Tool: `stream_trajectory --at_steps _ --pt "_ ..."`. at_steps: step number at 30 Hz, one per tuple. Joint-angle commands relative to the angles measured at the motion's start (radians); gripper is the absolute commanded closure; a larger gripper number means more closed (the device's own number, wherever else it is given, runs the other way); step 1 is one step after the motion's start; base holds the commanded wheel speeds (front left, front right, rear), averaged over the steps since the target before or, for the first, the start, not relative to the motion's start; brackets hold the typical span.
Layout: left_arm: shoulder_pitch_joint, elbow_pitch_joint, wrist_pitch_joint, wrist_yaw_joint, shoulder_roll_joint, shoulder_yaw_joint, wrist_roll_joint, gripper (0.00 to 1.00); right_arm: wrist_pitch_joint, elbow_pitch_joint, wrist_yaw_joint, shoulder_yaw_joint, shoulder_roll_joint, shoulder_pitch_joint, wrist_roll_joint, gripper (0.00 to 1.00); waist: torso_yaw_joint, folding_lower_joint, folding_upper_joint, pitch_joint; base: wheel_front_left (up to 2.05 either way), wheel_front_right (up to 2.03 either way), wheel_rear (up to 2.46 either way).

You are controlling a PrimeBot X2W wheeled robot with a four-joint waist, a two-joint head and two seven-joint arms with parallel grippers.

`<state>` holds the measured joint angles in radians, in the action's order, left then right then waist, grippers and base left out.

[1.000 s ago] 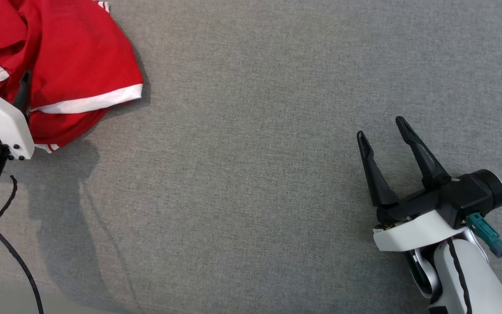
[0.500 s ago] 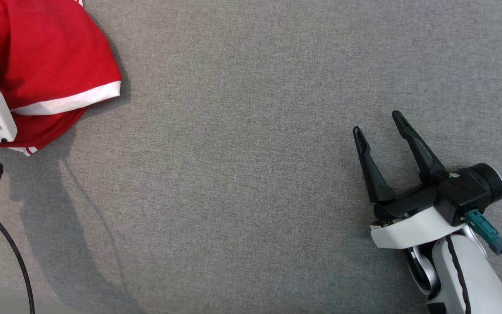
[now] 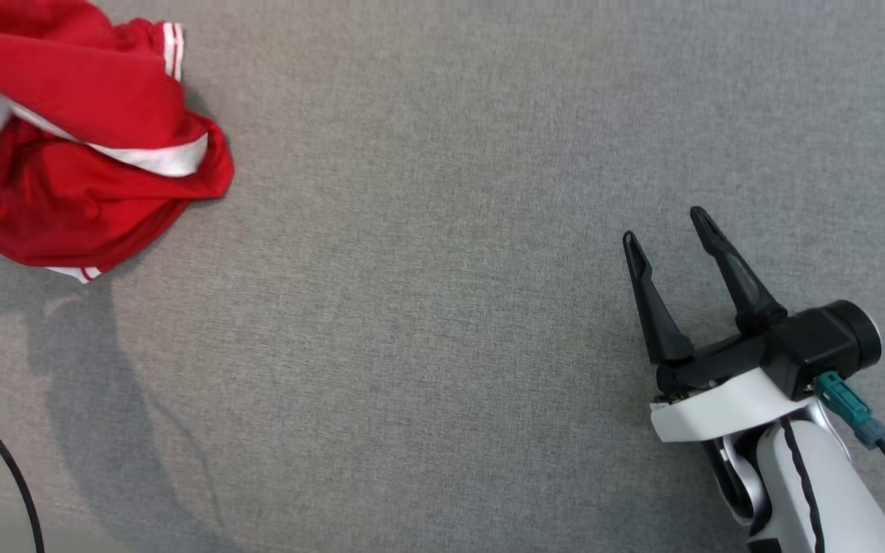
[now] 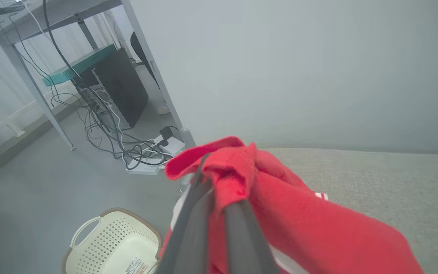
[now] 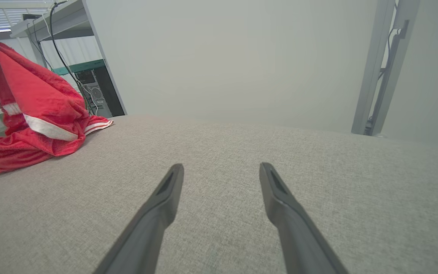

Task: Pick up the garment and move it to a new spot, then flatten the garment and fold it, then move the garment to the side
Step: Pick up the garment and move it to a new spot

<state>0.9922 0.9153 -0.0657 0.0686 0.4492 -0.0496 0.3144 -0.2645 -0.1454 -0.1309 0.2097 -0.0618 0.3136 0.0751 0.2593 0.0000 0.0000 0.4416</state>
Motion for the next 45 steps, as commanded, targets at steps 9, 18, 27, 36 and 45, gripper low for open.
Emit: stream_trajectory --at_steps 9,18,27,36,45 --pt "0.025 -0.133 -0.133 -0.006 -0.007 0.013 0.020 1.00 -0.001 -0.019 0.000 -0.027 0.007 -0.034 0.033 0.00 0.002 0.0000 0.0000 -0.130 0.00 0.00 0.00" --pt "-0.035 -0.361 -0.070 0.018 -0.090 -0.020 0.077 1.00 -0.001 -0.012 0.000 -0.057 0.009 -0.052 0.067 0.00 -0.046 0.0000 0.0000 -0.220 0.00 0.00 0.00" --pt "-0.120 -0.595 0.065 0.001 -0.178 -0.072 0.128 1.00 -0.001 -0.002 0.000 -0.079 0.009 -0.057 0.093 0.00 -0.136 0.0000 0.0000 -0.244 0.00 0.00 0.00" --pt "-0.216 -0.722 0.157 -0.074 -0.182 -0.113 0.089 1.00 -0.001 0.017 0.000 -0.092 0.009 -0.050 0.126 0.00 -0.277 0.0000 0.0000 -0.230 0.00 0.00 0.00" --pt "-0.289 -0.781 0.186 -0.078 -0.213 -0.163 0.099 1.00 -0.001 0.026 0.000 -0.109 0.009 -0.060 0.140 0.00 -0.336 0.0000 0.0000 -0.206 0.00 0.00 0.00"
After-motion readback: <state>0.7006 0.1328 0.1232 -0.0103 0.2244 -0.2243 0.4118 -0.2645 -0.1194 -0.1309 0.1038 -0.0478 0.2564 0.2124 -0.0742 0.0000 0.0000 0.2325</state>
